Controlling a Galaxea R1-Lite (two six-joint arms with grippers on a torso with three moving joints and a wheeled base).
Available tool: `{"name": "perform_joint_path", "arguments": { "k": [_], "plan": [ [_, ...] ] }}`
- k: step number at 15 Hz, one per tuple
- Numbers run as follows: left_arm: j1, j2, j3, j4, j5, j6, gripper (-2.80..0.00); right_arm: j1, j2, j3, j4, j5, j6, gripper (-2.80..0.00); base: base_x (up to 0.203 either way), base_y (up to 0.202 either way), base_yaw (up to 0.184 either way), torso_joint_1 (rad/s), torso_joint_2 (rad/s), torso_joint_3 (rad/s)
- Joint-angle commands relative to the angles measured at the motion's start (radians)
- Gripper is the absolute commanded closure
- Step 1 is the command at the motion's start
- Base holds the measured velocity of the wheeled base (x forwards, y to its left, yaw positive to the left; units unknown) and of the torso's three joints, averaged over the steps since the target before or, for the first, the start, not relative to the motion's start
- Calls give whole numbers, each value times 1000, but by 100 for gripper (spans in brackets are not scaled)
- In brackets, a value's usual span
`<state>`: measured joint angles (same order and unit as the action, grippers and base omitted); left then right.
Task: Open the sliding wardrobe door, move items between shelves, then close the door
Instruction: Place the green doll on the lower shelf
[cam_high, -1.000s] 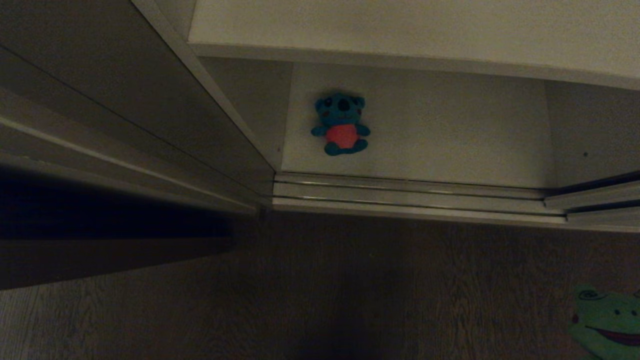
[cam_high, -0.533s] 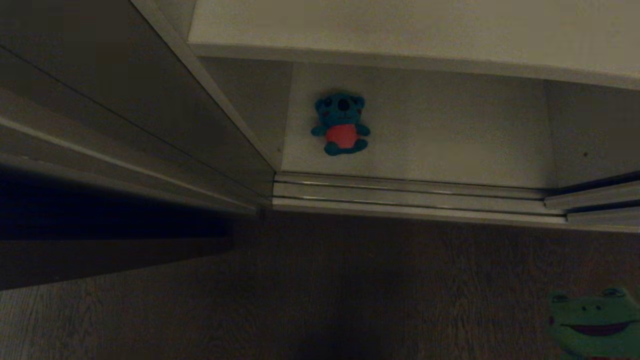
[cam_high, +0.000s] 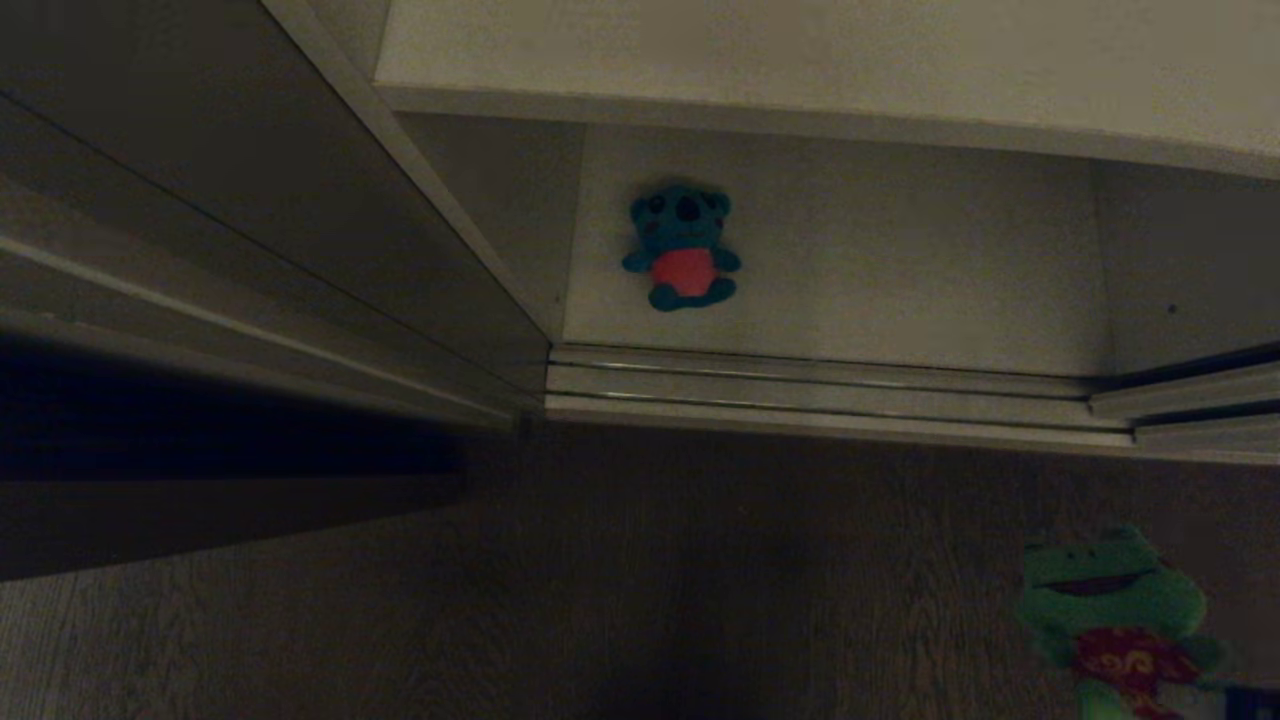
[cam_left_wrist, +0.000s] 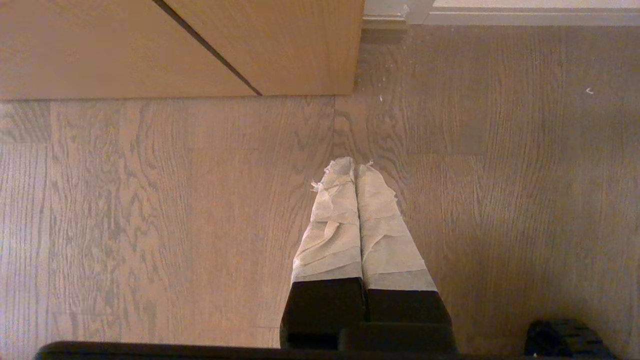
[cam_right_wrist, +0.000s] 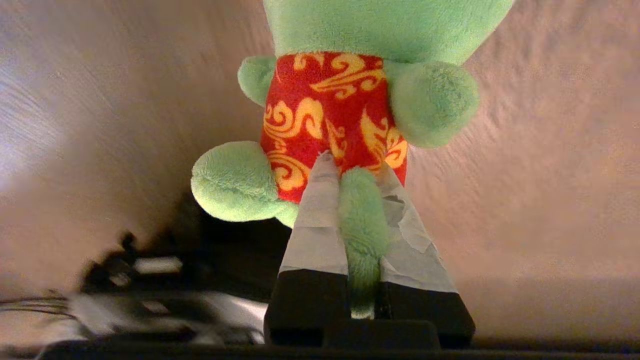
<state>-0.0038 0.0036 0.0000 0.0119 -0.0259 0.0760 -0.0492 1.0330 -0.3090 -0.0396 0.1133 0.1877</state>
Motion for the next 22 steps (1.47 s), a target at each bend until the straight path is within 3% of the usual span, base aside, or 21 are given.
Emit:
{"name": "perform_joint_path", "arguments": {
  "k": [1, 8, 11, 18, 22],
  "plan": [
    [-1, -1, 0, 0, 0, 1, 0, -60, 180, -51, -62, 57, -1, 0, 0, 0, 0, 0, 0, 0],
    [-1, -1, 0, 0, 0, 1, 0, -152, 431, -253, -327, 140, -9, 0, 0, 0, 0, 0, 0, 0],
    [-1, -1, 0, 0, 0, 1, 0, -153, 493, -327, -353, 160, -36, 0, 0, 0, 0, 0, 0, 0],
    [-1, -1, 0, -1, 0, 1, 0, -152, 690, -438, -567, 152, -71, 0, 0, 0, 0, 0, 0, 0],
    [-1, -1, 0, 0, 0, 1, 0, -139, 773, -563, -602, 150, -71, 0, 0, 0, 0, 0, 0, 0]
  ]
}}
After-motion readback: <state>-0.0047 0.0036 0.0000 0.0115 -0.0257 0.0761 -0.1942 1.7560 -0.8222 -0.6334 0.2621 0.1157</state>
